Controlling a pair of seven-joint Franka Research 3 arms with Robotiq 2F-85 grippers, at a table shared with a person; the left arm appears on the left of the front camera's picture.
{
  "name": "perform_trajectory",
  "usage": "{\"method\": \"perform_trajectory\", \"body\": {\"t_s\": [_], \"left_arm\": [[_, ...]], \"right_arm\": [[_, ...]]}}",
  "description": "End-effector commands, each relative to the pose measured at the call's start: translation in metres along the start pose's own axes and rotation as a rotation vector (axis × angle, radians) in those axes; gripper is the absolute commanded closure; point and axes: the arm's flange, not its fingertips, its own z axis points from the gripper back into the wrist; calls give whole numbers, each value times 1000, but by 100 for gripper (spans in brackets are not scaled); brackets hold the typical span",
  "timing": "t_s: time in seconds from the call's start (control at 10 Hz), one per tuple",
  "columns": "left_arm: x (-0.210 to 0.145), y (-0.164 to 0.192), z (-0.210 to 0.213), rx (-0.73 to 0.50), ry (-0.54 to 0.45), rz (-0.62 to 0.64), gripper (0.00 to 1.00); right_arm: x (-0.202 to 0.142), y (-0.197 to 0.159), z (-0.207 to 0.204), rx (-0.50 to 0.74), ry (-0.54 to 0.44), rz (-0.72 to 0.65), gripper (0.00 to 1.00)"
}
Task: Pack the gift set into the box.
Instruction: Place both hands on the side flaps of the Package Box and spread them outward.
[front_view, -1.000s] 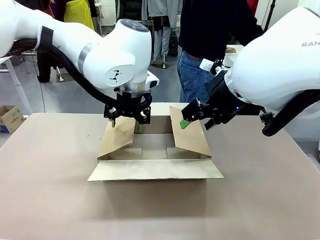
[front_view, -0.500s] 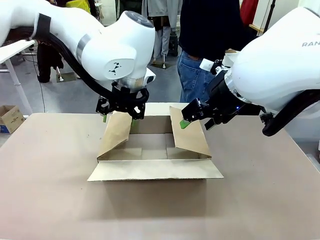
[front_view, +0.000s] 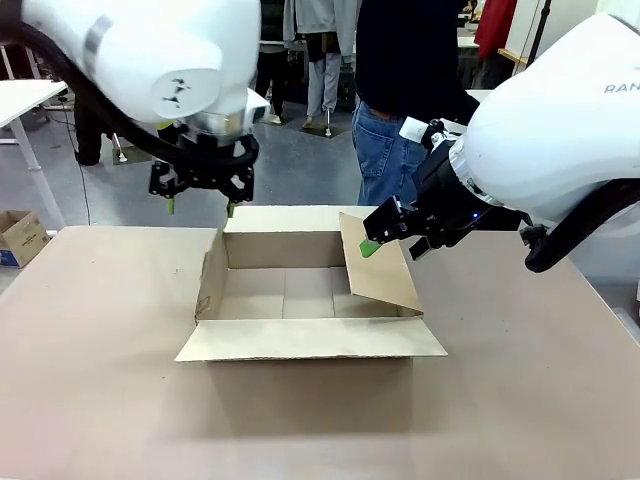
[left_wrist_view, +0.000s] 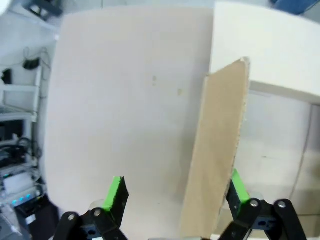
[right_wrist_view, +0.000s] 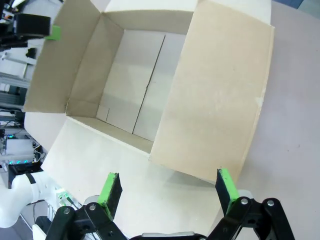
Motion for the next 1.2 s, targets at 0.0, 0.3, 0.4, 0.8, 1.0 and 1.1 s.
{"method": "perform_trajectory", "body": {"t_s": [0.0, 0.3, 0.4, 0.8, 1.0, 1.1], "left_arm": [[1, 41, -18, -105, 58, 12, 0], [12, 105, -45, -278, 131, 113, 0], [12, 128, -54, -345, 147, 150, 0], [7, 169, -129, -662, 364, -13, 0], [6, 169, -110, -570, 279, 100, 0], [6, 169, -110, -570, 279, 100, 0]], "right_arm": [[-1, -3, 2, 4, 5, 27, 0], [-1, -3, 2, 4, 5, 27, 0], [-1, -3, 2, 4, 5, 27, 0], [-1, -3, 2, 4, 5, 27, 0], [-1, -3, 2, 4, 5, 27, 0], [-1, -3, 2, 4, 5, 27, 0]]}}
